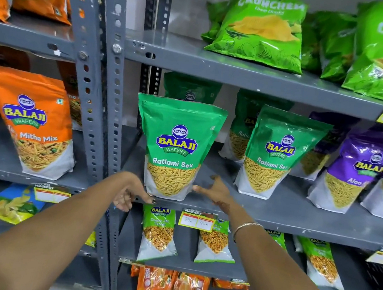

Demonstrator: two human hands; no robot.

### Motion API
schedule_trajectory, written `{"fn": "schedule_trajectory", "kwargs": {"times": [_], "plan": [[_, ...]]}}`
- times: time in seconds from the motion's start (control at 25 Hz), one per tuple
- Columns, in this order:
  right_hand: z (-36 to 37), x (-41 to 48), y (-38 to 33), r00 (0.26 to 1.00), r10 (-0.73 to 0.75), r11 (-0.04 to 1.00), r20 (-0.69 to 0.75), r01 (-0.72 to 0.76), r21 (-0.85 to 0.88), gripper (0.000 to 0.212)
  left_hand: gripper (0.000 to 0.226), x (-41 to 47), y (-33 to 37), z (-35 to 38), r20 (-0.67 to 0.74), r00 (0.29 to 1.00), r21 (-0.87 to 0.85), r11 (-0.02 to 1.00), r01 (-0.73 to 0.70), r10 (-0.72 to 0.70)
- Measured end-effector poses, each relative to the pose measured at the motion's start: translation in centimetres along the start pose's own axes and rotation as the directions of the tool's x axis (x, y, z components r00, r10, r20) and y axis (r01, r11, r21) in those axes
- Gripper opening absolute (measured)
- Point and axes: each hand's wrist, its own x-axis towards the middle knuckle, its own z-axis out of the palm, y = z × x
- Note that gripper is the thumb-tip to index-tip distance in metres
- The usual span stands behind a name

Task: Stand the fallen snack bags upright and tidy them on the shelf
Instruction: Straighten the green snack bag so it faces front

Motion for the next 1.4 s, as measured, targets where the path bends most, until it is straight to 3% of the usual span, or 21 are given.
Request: {"fn": "schedule_trajectory", "kwargs": {"times": [0.08,0.16,0.24,0.36,0.44,0.52,0.64,0.84,1.0,1.2,1.4], "plan": [[-3.0,0.6,2.3,0.992,0.065,0.996,-0.109,-0.071,-0.055,0.088,0.048,-0.7,2.5,1.1,0.12,0.992,0.139,0.99,0.025,-0.042],[-6.7,1.1,4.7,0.972,0.134,0.985,-0.194,-0.151,-0.078,0.087,0.044,-1.3,6.2,3.1,0.202,0.979,0.193,0.981,-0.019,-0.02],[-10.7,2.1,7.1,0.947,0.186,0.981,-0.263,-0.193,0.0,0.098,0.047,-1.2,10.7,5.8,0.213,0.97,0.15,0.977,-0.152,0.118],[-16.2,3.8,9.9,0.912,0.251,0.968,-0.324,-0.237,0.083,0.113,0.078,0.0,17.2,9.8,-0.049,0.904,-0.097,0.899,-0.427,0.425],[-18.9,5.7,11.8,0.942,0.19,0.978,-0.276,-0.157,0.139,0.115,0.094,1.6,21.1,11.6,-0.283,0.806,-0.189,0.793,-0.579,0.52],[-20.3,7.7,13.5,0.987,0.08,0.964,-0.141,-0.041,0.263,0.101,0.099,2.4,24.1,12.6,-0.402,0.75,-0.308,0.693,-0.651,0.525],[-20.8,9.5,14.1,0.996,-0.057,0.922,0.072,0.025,0.387,0.077,0.073,3.1,26.6,13.6,-0.476,0.738,-0.397,0.632,-0.665,0.478],[-19.2,10.4,15.8,0.989,-0.119,0.89,0.083,0.069,0.451,0.101,0.062,1.6,26.3,15.2,-0.505,0.728,-0.403,0.619,-0.674,0.464],[-18.2,9.1,17.0,0.99,-0.133,0.908,0.056,0.099,0.407,0.104,0.062,-0.1,24.8,16.3,-0.529,0.717,-0.333,0.665,-0.668,0.455],[-18.9,2.2,13.9,0.99,-0.137,0.948,0.029,0.122,0.293,0.057,0.068,-1.5,21.9,17.1,-0.552,0.711,-0.258,0.721,-0.643,0.436],[-18.8,0.2,13.1,0.988,-0.151,0.952,0.036,0.136,0.273,0.042,0.064,-2.1,21.2,17.3,-0.556,0.711,-0.242,0.735,-0.633,0.429]]}}
